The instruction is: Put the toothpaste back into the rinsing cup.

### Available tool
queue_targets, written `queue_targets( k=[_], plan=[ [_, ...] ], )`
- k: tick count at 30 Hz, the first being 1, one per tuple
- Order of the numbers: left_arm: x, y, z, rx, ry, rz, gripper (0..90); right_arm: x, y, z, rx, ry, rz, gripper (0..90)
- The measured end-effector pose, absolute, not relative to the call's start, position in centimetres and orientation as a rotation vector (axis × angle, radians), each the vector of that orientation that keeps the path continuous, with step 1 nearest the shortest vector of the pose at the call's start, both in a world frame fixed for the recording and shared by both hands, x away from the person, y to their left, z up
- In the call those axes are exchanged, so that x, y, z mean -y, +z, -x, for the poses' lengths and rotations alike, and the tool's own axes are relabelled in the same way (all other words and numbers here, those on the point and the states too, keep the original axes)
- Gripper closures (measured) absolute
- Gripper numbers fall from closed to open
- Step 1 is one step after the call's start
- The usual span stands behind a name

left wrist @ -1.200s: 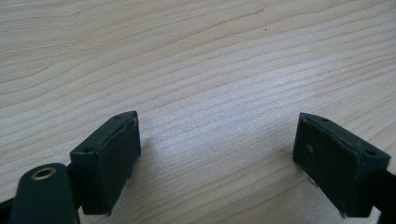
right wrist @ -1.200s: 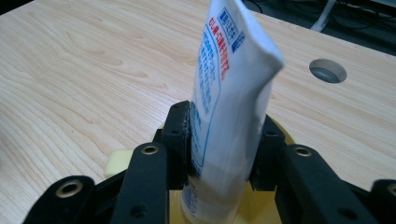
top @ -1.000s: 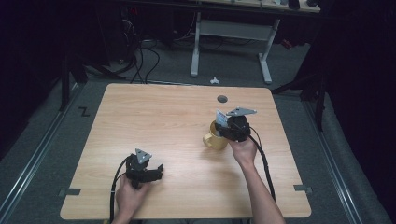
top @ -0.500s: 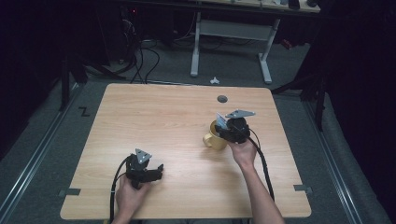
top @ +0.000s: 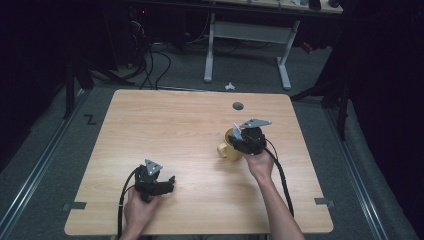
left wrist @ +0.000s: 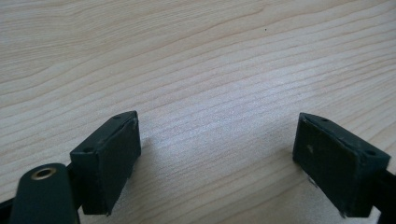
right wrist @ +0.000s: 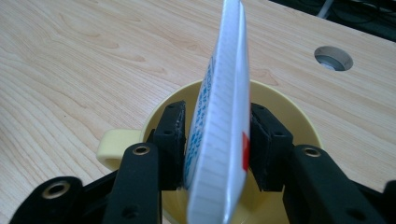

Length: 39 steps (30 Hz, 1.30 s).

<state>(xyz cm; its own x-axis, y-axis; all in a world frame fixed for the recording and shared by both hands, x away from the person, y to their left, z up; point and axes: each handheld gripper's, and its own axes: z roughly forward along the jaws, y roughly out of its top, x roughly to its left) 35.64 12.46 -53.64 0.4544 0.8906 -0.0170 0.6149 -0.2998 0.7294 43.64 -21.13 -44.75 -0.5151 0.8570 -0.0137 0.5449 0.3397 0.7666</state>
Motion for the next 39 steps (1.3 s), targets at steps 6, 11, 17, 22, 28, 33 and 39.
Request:
queue_targets(
  k=[6,11,17,22,28,33,39],
  plan=[
    [-12.5,-53.6,-35.6,-1.253,0.522,-2.029,15.3,21.2,-44.7,-43.6,-2.188,1.020,-1.245,55.8],
    [-12.5,-53.6,-35.6,-1.253,0.522,-2.029,15.3,21.3,-44.6,-43.5,-2.170,1.030,-1.244,49.3],
    [-12.5,-53.6,-35.6,-1.253,0.522,-2.029,15.3,21.6,-44.5,-43.2,-2.139,1.025,-1.240,45.2],
    [-12.5,-53.6,-35.6,-1.253,0.522,-2.029,15.3,22.0,-44.4,-42.9,-2.129,1.035,-1.245,44.4],
    [-12.5,-53.6,-35.6,-1.253,0.522,-2.029,15.3,22.3,-44.3,-42.6,-2.114,1.048,-1.247,44.2],
    [-12.5,-53.6,-35.6,-1.253,0.522,-2.029,15.3,22.4,-44.2,-42.3,-2.118,1.050,-1.243,44.1],
    [-12.5,-53.6,-35.6,-1.253,0.522,-2.029,15.3,22.5,-43.9,-41.9,-2.109,1.060,-1.234,44.2]
  ],
)
